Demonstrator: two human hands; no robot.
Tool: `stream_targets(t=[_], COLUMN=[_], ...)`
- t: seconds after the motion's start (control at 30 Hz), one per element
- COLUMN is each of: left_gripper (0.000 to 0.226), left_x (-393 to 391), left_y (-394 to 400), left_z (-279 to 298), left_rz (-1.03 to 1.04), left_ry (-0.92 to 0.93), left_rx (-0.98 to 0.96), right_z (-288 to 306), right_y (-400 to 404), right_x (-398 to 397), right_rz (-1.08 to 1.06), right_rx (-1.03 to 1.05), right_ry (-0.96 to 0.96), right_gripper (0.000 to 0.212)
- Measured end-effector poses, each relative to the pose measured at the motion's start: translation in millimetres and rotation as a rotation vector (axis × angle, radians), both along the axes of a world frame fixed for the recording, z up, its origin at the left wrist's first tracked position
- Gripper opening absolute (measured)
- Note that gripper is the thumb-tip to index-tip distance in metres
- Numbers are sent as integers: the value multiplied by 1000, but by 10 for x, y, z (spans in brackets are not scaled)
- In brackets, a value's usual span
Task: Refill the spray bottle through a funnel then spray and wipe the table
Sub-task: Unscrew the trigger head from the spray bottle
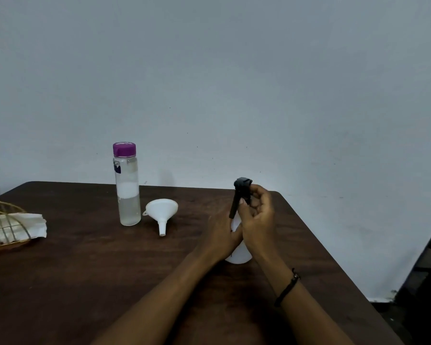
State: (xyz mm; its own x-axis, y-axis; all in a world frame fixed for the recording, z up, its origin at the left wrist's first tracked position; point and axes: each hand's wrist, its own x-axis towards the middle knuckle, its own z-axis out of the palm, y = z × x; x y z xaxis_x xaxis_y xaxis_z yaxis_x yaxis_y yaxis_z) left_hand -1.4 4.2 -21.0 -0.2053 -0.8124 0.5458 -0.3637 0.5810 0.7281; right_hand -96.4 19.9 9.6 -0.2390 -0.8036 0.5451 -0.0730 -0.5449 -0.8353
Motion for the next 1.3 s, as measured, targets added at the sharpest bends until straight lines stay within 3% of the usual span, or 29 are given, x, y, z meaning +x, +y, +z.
stream_targets(t=[0.1, 0.23, 0.37, 0.57, 0.7, 1.13, 1.2, 1.3], left_gripper=[48, 13, 33, 23, 22, 29, 24, 36], left_x=[-13, 28, 16, -62, -83, -115, -94, -42], left_y=[-8, 23, 51, 75, 47, -11, 43, 85], left_z=[-3, 70, 131, 165, 144, 98, 122, 137], left_rz=[57, 40, 41, 38, 42, 112, 154, 130], left_ry=[81, 272, 419, 374, 393, 436, 409, 394], left_rx=[-18, -21, -49, -79, -38, -33, -95, -153], right_z=[24, 42, 53, 55, -44, -120, -107, -59], right_y=[6, -36, -55, 12, -13, 82, 85, 76], right_x=[-34, -67, -101, -111, -105, 30, 59, 89], right_rz=[58, 170, 264, 256, 176, 138, 95, -3], right_rx=[-3, 30, 112, 187, 135, -15, 5, 11], right_ry=[-102, -116, -154, -213, -112, -136, -121, -119], right_gripper=[30, 28, 24, 15, 15, 33, 27, 13])
